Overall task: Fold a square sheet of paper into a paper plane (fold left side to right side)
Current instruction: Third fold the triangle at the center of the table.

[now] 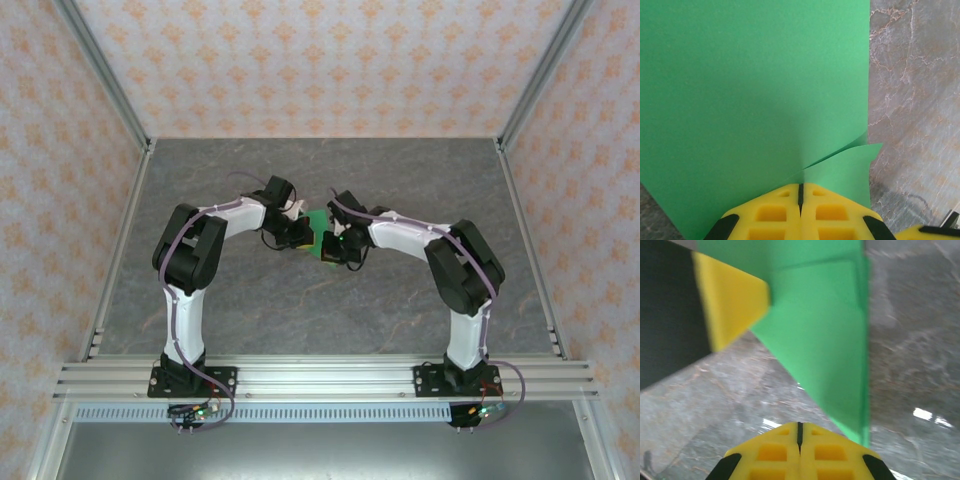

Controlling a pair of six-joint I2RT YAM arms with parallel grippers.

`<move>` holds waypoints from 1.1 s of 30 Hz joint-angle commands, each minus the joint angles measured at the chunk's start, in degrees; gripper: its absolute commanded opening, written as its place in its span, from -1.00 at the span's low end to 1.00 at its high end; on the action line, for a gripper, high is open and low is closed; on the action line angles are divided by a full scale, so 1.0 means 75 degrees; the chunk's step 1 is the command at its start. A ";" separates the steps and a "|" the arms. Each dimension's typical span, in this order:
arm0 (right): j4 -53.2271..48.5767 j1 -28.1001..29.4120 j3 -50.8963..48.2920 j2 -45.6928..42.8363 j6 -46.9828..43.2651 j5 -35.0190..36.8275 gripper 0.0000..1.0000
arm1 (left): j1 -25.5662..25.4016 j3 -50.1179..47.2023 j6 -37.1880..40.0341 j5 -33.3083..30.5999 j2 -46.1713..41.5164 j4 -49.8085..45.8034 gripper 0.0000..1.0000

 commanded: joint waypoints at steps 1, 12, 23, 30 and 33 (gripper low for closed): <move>-0.0043 0.0013 0.0372 0.0341 0.0248 0.0224 -1.00 | 0.0023 -0.0232 0.0053 -0.0631 0.0276 -0.0153 -0.99; -0.0406 0.0002 0.0554 0.0838 0.0132 0.0393 -1.00 | 0.0023 -0.0212 0.0108 -0.0715 0.0311 -0.0183 -0.99; -0.0484 -0.0457 -0.0990 -0.0187 0.0092 0.0423 -1.00 | 0.0033 -0.0059 0.0190 -0.0806 0.0497 -0.0240 -1.00; -0.0613 -0.0733 -0.1546 -0.0590 -0.0007 0.0460 -1.00 | 0.0029 0.0035 0.0202 -0.0795 0.0535 -0.0273 -1.00; -0.0699 -0.0739 -0.1462 -0.0702 -0.0124 0.0433 -1.00 | 0.0034 0.0064 0.0216 -0.0721 0.0436 -0.0315 -0.99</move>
